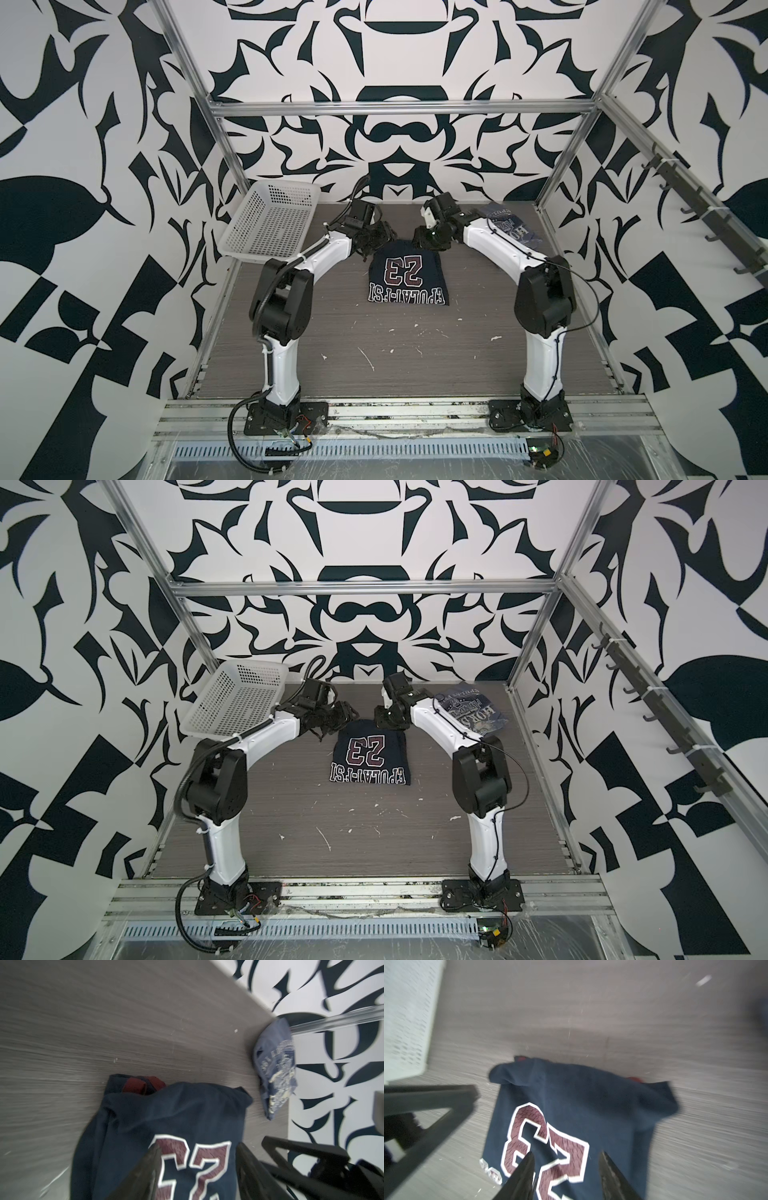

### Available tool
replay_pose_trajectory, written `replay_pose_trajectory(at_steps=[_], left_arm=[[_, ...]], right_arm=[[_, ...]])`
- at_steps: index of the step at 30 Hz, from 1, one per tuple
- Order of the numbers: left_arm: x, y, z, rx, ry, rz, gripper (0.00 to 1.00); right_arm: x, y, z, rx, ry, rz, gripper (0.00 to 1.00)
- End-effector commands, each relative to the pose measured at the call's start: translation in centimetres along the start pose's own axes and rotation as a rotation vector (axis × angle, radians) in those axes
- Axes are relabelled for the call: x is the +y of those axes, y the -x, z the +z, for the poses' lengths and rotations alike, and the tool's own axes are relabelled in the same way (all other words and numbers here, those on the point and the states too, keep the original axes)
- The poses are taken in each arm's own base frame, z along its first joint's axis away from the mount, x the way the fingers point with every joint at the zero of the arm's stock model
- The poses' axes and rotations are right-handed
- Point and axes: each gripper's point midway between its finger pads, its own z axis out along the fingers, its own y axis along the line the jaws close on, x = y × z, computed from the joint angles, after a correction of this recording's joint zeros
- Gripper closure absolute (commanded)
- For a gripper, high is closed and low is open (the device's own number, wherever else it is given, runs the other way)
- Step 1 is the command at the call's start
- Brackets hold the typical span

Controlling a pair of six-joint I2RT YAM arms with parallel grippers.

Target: Fold and stack the tank tops

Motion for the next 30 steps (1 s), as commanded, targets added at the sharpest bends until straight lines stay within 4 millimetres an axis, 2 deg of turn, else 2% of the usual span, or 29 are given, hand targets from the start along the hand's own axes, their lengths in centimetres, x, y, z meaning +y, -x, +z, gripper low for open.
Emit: replay_pose_trajectory(at_steps=[1, 3, 7, 10, 12, 16, 19, 21, 25, 29, 30], left_arm=[[1.0, 0.9, 2.4, 0.01, 0.01, 0.018, 0.43], [1.5, 1.7, 3.8, 0.002, 0.035, 0.038, 0.44], [4.0, 2.9, 6.6, 0.014, 0.114, 0.031, 0.44], [5.0, 3.1, 7.2, 0.043, 0.142, -0.004, 0.43], [4.3, 3.6, 6.4, 0.019, 0.14, 0.0, 0.39], [1.5, 5.5, 2.7, -0.034, 0.115, 0.021, 0.31], [-0.1, 5.7, -0.3, -0.049, 0.105, 0.036, 0.24], [-0.1, 5.1, -1.9, -0.054, 0.113, 0.035, 0.2], [2.0, 2.7, -3.3, -0.044, 0.155, 0.001, 0.16], [4.3, -0.2, -2.4, 0.028, 0.176, -0.02, 0.16], [4.7, -0.7, -2.0, 0.043, 0.176, -0.024, 0.12]], right_arm=[[-2.2, 1.4, 1.5, -0.006, -0.031, 0.025, 0.48], [-3.1, 2.0, 2.6, -0.001, -0.046, 0.033, 0.48], [-5.6, 2.6, 5.4, 0.04, -0.1, 0.038, 0.45], [-7.4, 2.9, 5.6, 0.06, -0.145, 0.062, 0.33], [-7.1, 3.6, 4.4, 0.055, -0.121, 0.063, 0.05], [-6.3, 4.7, 0.0, -0.009, -0.13, 0.02, 0.03], [-6.2, 4.3, -2.8, -0.064, -0.108, 0.019, 0.03], [-6.9, 3.5, -3.9, -0.078, -0.102, 0.036, 0.03], [-8.1, 1.3, -3.4, -0.056, -0.076, 0.066, 0.03], [-8.6, -0.6, -1.2, -0.006, -0.055, 0.084, 0.03], [-8.8, -1.0, -0.8, 0.004, -0.052, 0.093, 0.03]])
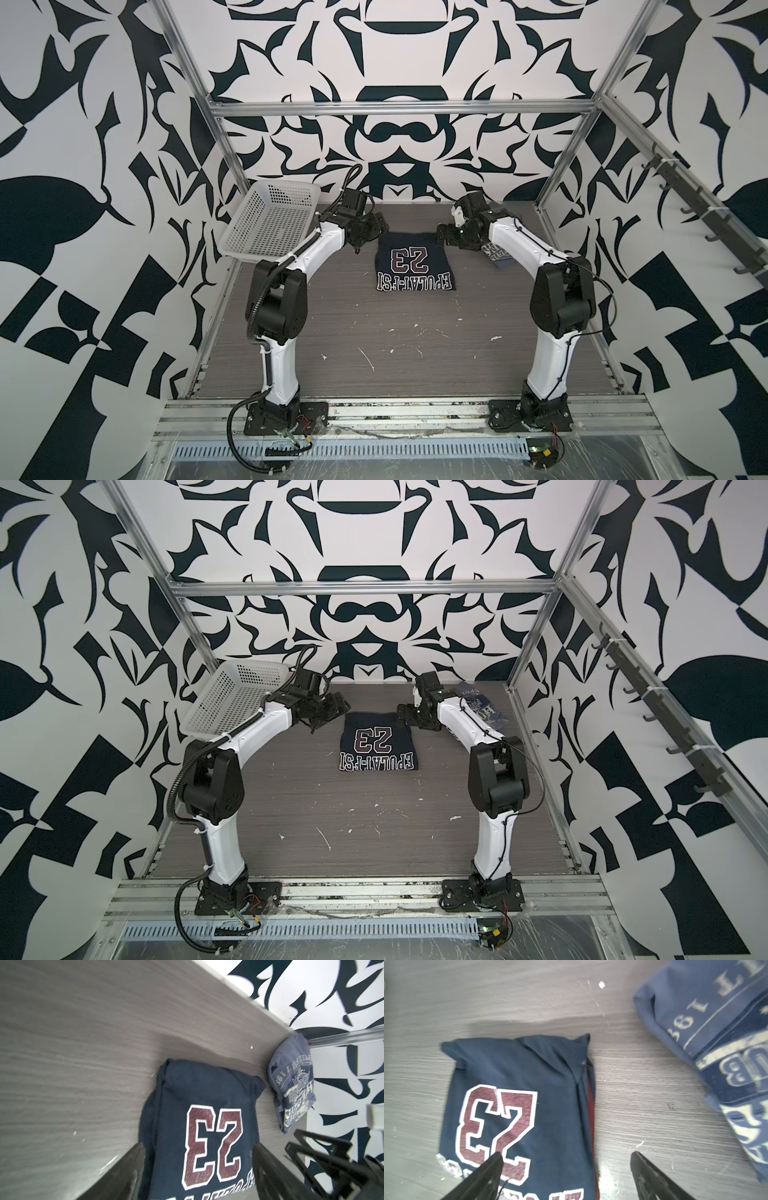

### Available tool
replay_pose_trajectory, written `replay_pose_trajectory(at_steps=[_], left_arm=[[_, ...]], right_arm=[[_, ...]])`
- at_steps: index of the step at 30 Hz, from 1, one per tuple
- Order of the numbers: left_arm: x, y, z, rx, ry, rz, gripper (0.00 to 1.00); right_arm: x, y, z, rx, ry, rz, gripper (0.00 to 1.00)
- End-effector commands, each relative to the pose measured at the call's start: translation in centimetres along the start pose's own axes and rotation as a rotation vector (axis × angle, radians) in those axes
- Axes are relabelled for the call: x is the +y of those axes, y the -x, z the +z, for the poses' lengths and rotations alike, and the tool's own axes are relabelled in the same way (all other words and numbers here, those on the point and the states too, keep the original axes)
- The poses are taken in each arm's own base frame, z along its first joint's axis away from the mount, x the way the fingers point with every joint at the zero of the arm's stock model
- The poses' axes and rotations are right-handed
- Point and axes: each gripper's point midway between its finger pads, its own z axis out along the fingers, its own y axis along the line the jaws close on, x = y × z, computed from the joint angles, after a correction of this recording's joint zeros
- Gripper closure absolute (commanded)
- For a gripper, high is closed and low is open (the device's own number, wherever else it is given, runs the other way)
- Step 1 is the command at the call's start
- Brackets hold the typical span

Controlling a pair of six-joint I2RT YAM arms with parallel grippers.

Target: Fold and stack the tank tops

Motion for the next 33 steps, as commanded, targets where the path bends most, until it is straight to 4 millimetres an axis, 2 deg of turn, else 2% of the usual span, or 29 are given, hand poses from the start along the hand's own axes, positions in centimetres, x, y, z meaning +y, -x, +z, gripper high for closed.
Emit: replay_pose_trajectory(at_steps=[1, 7, 13, 16, 19, 23, 27, 31, 33], left_arm=[[3.3, -3.5, 2.6, 0.107, 0.055, -0.034, 0.12], [4.8, -6.5, 5.8, 0.217, 0.046, -0.058, 0.11], [4.4, -8.6, 8.5, 0.295, -0.006, -0.087, 0.14], [3.9, -9.5, 9.7, 0.323, -0.029, -0.099, 0.23], [3.2, -10.1, 10.7, 0.344, -0.056, -0.11, 0.31], [1.3, -10.0, 11.1, 0.34, -0.118, -0.12, 0.5], [-1.1, -8.9, 10.6, 0.304, -0.173, -0.104, 0.68], [-5.3, -7.1, 9.1, 0.24, -0.256, -0.059, 0.79], [-8.2, -6.1, 7.8, 0.197, -0.31, -0.024, 0.83]], right_arm=[[0.1, -1.5, 2.2, 0.04, 0.034, 0.014, 0.03], [-0.5, -3.9, 5.1, 0.123, 0.052, 0.054, 0.05], [0.0, -6.3, 7.6, 0.206, 0.118, 0.109, 0.14], [0.4, -6.8, 8.4, 0.232, 0.153, 0.123, 0.22], [0.8, -6.6, 8.5, 0.232, 0.177, 0.126, 0.32], [1.8, -5.3, 7.8, 0.211, 0.213, 0.113, 0.55], [2.4, -3.5, 6.3, 0.166, 0.211, 0.086, 0.77], [1.9, -0.3, 2.5, 0.061, 0.137, 0.04, 0.92], [1.3, 1.8, -0.2, -0.015, 0.106, 0.034, 1.0]])
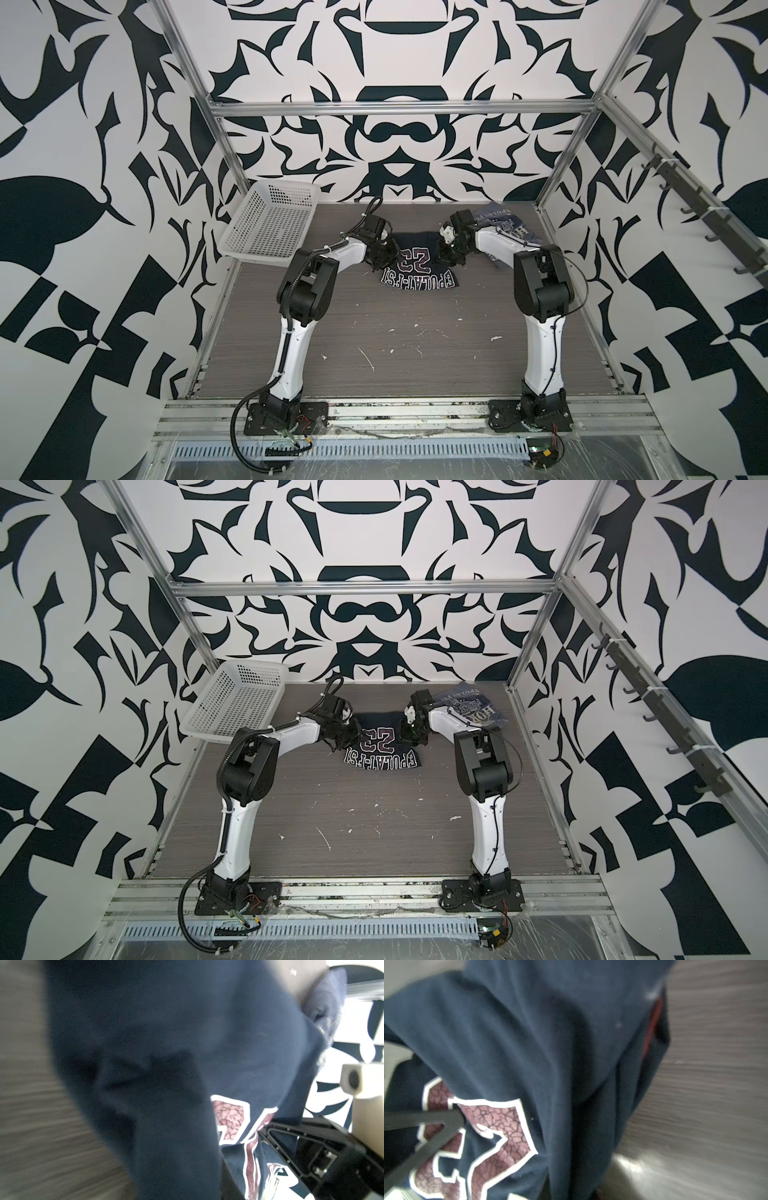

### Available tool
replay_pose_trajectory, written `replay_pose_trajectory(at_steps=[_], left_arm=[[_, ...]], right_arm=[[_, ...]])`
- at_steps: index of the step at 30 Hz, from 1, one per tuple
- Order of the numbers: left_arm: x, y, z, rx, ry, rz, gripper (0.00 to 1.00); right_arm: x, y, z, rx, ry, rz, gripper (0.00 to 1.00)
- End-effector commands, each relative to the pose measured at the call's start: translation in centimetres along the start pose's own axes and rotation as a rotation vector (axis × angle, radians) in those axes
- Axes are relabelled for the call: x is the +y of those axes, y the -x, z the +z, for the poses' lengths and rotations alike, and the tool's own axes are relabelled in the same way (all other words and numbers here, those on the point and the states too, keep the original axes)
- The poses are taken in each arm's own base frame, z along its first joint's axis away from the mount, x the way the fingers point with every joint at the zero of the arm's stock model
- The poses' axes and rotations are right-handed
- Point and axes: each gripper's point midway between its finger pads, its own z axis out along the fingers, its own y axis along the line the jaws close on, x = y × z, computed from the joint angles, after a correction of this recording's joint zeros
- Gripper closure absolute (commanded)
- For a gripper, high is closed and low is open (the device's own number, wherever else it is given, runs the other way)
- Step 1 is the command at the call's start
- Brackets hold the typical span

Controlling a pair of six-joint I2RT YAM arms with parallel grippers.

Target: Fold and stack the tank tops

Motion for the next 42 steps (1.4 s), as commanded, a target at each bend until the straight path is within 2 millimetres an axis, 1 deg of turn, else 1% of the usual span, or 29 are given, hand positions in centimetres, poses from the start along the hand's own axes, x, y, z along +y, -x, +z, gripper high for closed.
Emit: replay_pose_trajectory(at_steps=[1, 3, 5, 6, 7, 8, 11, 13, 16, 17, 18, 20, 23, 25, 27, 28, 30, 32, 33, 34, 35, 36, 38, 39, 41, 42], left_arm=[[-7.5, 1.2, -2.0, -0.081, -0.142, 0.108, 0.85], [-10.8, 1.6, -3.3, -0.135, -0.2, 0.154, 0.89], [-13.6, 1.8, -4.2, -0.181, -0.253, 0.192, 0.9], [-15.1, 1.9, -4.6, -0.201, -0.28, 0.212, 0.9], [-16.1, 2.0, -4.5, -0.21, -0.295, 0.226, 0.9], [-17.5, 1.9, -4.2, -0.205, -0.318, 0.244, 0.9], [-20.2, 1.5, -2.0, -0.155, -0.349, 0.271, 0.9], [-20.9, 1.3, 0.3, -0.142, -0.362, 0.271, 0.91], [-21.6, 1.2, 3.7, -0.139, -0.399, 0.259, 0.92], [-21.5, 1.1, 5.0, -0.137, -0.408, 0.251, 0.92], [-21.5, 1.1, 6.1, -0.14, -0.418, 0.244, 0.93], [-21.4, 1.2, 8.2, -0.161, -0.452, 0.225, 0.96], [-20.9, 0.8, 11.0, -0.182, -0.479, 0.207, 0.98], [-20.5, 0.2, 12.4, -0.176, -0.481, 0.203, 1.0], [-19.8, -0.1, 13.1, -0.164, -0.468, 0.196, 1.0], [-19.3, -0.3, 13.3, -0.158, -0.449, 0.193, 1.0], [-18.3, 0.0, 12.8, -0.164, -0.404, 0.188, 1.0], [-16.7, 0.6, 11.4, -0.181, -0.33, 0.181, 1.0], [-16.0, 0.9, 10.6, -0.187, -0.306, 0.174, 1.0], [-15.1, 1.2, 9.5, -0.192, -0.277, 0.16, 1.0], [-13.9, 1.6, 8.5, -0.197, -0.253, 0.146, 1.0], [-13.4, 1.8, 7.4, -0.207, -0.246, 0.139, 1.0], [-11.5, 2.1, 5.0, -0.226, -0.208, 0.125, 1.0], [-10.8, 2.2, 4.0, -0.231, -0.192, 0.125, 1.0], [-9.7, 2.0, 1.9, -0.237, -0.16, 0.13, 1.0], [-9.5, 1.9, 1.0, -0.239, -0.152, 0.13, 1.0]], right_arm=[[1.9, 4.5, -8.2, -0.197, -0.035, -0.064, 1.0], [1.4, 6.2, -11.4, -0.271, -0.069, -0.069, 1.0], [0.8, 7.5, -14.0, -0.323, -0.107, -0.074, 1.0], [0.2, 8.2, -15.3, -0.348, -0.129, -0.074, 1.0], [-0.3, 8.8, -16.3, -0.368, -0.149, -0.073, 1.0], [-1.2, 9.4, -17.3, -0.384, -0.175, -0.064, 1.0], [-4.4, 10.9, -19.4, -0.421, -0.253, -0.028, 1.0], [-6.8, 11.6, -19.9, -0.445, -0.281, 0.012, 1.0], [-10.1, 11.9, -19.1, -0.44, -0.31, 0.071, 1.0], [-11.6, 11.8, -18.3, -0.425, -0.321, 0.09, 1.0], [-12.6, 11.7, -17.6, -0.415, -0.328, 0.104, 1.0], [-15.3, 11.3, -16.0, -0.386, -0.359, 0.149, 1.0], [-18.8, 10.3, -13.2, -0.313, -0.412, 0.21, 1.0], [-20.5, 9.2, -11.3, -0.251, -0.426, 0.251, 1.0], [-21.3, 7.9, -9.2, -0.174, -0.429, 0.281, 1.0], [-21.1, 7.2, -8.0, -0.13, -0.408, 0.287, 1.0], [-20.3, 5.8, -6.2, -0.068, -0.351, 0.309, 1.0], [-18.6, 4.6, -4.8, -0.027, -0.299, 0.302, 1.0], [-17.8, 4.1, -4.5, -0.015, -0.285, 0.291, 1.0], [-16.4, 3.5, -4.2, 0.0, -0.271, 0.268, 1.0], [-15.2, 2.9, -4.0, 0.015, -0.256, 0.248, 1.0], [-14.1, 2.4, -3.9, 0.022, -0.239, 0.234, 1.0], [-11.3, 1.5, -4.0, 0.021, -0.195, 0.203, 1.0], [-10.3, 1.1, -4.2, 0.018, -0.187, 0.191, 1.0], [-8.2, 0.9, -5.2, -0.005, -0.171, 0.159, 1.0], [-7.4, 1.1, -5.8, -0.02, -0.168, 0.145, 1.0]])
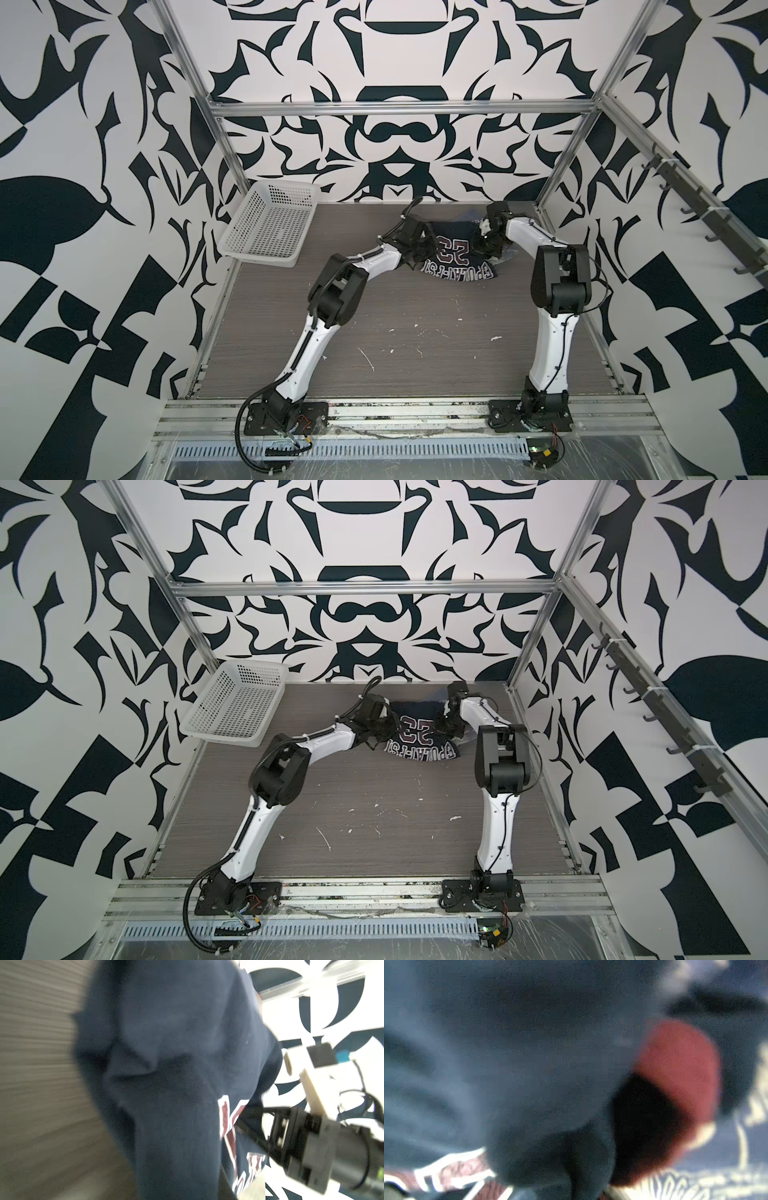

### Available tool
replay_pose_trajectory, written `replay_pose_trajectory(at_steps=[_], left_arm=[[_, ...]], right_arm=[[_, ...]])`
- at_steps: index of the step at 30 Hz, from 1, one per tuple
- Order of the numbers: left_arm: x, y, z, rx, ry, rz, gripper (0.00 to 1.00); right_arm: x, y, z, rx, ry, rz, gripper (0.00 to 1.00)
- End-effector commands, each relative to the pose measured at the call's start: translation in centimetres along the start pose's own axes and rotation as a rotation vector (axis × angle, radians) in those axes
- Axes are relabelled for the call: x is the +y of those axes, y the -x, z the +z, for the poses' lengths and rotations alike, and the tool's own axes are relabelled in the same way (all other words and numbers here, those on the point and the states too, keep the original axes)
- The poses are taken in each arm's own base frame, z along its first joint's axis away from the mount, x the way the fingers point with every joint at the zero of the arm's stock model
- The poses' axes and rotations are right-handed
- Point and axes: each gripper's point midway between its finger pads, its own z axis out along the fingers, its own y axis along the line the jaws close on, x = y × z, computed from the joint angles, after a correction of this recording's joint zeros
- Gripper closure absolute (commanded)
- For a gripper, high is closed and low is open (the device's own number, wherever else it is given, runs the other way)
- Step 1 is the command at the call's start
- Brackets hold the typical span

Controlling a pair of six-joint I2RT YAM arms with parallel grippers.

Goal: Fold and stack the tank tops
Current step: 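Lower the navy bundle onto the grey-blue tank top and open both grippers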

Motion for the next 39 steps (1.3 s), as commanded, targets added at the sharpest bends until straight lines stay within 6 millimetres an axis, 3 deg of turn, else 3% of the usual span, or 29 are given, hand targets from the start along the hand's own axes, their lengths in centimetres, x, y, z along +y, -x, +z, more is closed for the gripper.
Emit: replay_pose_trajectory(at_steps=[1, 5, 10, 13, 16, 22, 27, 29, 30, 35, 39], left_arm=[[-0.9, 2.4, -4.2, -0.079, 0.002, 0.038, 1.0], [-2.6, 2.2, -6.8, -0.104, -0.032, 0.021, 1.0], [-6.0, 2.6, -8.6, -0.141, -0.112, 0.012, 1.0], [-7.7, 2.5, -8.6, -0.157, -0.137, 0.039, 1.0], [-8.5, 1.8, -7.3, -0.142, -0.154, 0.032, 1.0], [-7.8, -0.2, -3.2, -0.105, -0.165, -0.03, 1.0], [-5.5, -2.1, 0.1, -0.068, -0.134, -0.1, 0.96], [-4.4, -2.6, 1.1, -0.062, -0.112, -0.116, 0.89], [-3.8, -2.9, 1.5, -0.056, -0.094, -0.124, 0.85], [-2.5, -3.0, 1.0, -0.071, -0.04, -0.135, 0.62], [-2.8, -2.2, -1.8, -0.118, 0.013, -0.091, 0.44]], right_arm=[[2.3, -1.1, -2.9, -0.011, 0.029, -0.021, 1.0], [4.2, 0.9, -6.5, -0.102, 0.072, -0.06, 1.0], [4.7, 2.7, -9.4, -0.155, 0.049, -0.105, 1.0], [4.3, 3.9, -10.5, -0.18, 0.039, -0.112, 1.0], [3.0, 5.1, -11.2, -0.206, 0.03, -0.102, 1.0], [0.0, 6.7, -9.1, -0.178, 0.023, -0.085, 1.0], [-1.5, 7.7, -6.3, -0.161, 0.019, -0.079, 1.0], [-1.8, 8.5, -5.6, -0.166, 0.015, -0.079, 1.0], [-1.9, 8.7, -5.3, -0.163, 0.013, -0.078, 0.98], [-3.3, 10.1, -5.8, -0.167, -0.081, -0.065, 0.57], [-3.6, 10.4, -8.7, -0.215, -0.138, -0.065, 0.45]])
